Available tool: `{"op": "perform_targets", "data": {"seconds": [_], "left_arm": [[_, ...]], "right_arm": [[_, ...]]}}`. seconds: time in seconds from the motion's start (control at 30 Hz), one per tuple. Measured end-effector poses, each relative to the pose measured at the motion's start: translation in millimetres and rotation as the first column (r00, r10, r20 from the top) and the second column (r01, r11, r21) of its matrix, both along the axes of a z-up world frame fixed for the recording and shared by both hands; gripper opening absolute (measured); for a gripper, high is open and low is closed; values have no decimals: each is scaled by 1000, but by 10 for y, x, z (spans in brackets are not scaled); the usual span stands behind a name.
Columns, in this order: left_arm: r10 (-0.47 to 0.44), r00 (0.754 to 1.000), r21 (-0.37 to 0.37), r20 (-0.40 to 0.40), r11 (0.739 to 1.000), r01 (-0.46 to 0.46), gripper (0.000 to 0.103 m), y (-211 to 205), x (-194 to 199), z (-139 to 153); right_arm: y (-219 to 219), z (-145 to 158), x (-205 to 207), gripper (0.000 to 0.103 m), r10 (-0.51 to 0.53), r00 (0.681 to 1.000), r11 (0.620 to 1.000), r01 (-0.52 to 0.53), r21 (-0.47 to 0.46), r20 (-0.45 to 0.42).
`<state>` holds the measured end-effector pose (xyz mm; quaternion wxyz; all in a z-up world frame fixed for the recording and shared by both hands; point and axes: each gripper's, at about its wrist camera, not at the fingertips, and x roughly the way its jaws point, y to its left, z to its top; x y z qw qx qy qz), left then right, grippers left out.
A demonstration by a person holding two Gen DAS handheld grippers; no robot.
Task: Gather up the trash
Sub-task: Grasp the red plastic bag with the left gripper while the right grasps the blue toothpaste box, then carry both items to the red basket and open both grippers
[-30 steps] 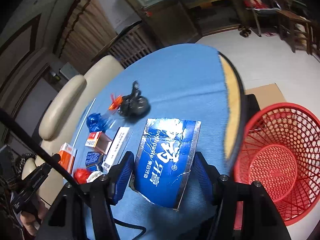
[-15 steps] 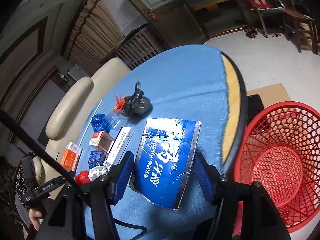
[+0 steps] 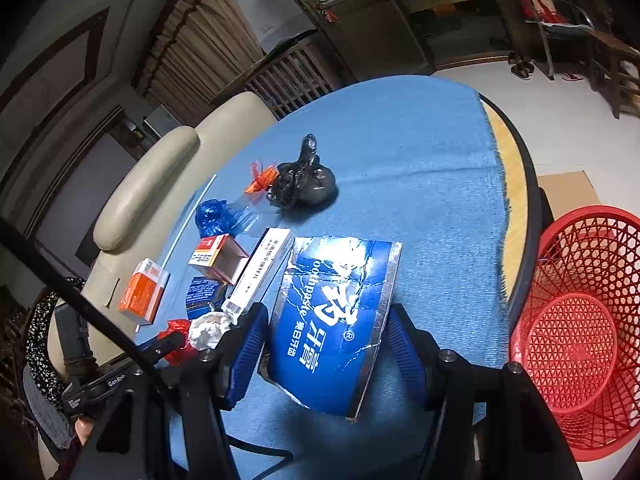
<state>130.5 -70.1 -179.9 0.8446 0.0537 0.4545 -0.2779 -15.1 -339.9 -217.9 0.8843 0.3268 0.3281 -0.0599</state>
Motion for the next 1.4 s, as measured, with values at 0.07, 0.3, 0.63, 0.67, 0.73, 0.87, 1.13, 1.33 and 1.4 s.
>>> {"op": "perform_targets", "data": {"seconds": [0.07, 0.3, 0.63, 0.67, 0.73, 0.87, 1.13, 1.33, 1.4], "left_arm": [[5, 1000, 1, 10, 1000, -5, 53, 29, -18, 27], [35, 996, -34, 87, 999, -32, 53, 118, -92, 365], [-312, 932, -38, 186, 945, 324, 53, -1032, -665, 881], [-347, 921, -38, 178, 933, 359, 53, -1175, -722, 872], [-435, 888, -42, 151, 895, 445, 53, -1543, -855, 844], [-561, 819, 0, 117, 825, 565, 54, -2204, -1104, 722], [-695, 719, 85, -6, 716, 693, 57, -3168, -1509, 291], [-706, 706, 100, -52, 700, 707, 60, -3438, -1634, 160], [-705, 708, 106, -45, 701, 705, 61, -3404, -1659, 162]], "right_arm": [[9, 19, -17, 64, 2, 1000, 1000, -1, -7, 5], [-113, 104, -146, 64, -32, 998, 999, 32, -6, 51], [-624, 78, -589, 65, -176, 983, 984, 175, 20, 61], [-703, 70, -685, 65, -200, 978, 980, 199, 19, 60], [-867, 44, -891, 66, -252, 966, 968, 251, 20, 56], [-1165, -56, -1321, 67, -348, 937, 937, 347, 35, 34], [-1597, -376, -2056, 70, -481, 876, 868, 480, 130, -22], [-1738, -456, -2327, 74, -504, 863, 846, 499, 186, -23], [-1763, -452, -2348, 74, -508, 861, 846, 502, 178, -17]]}}
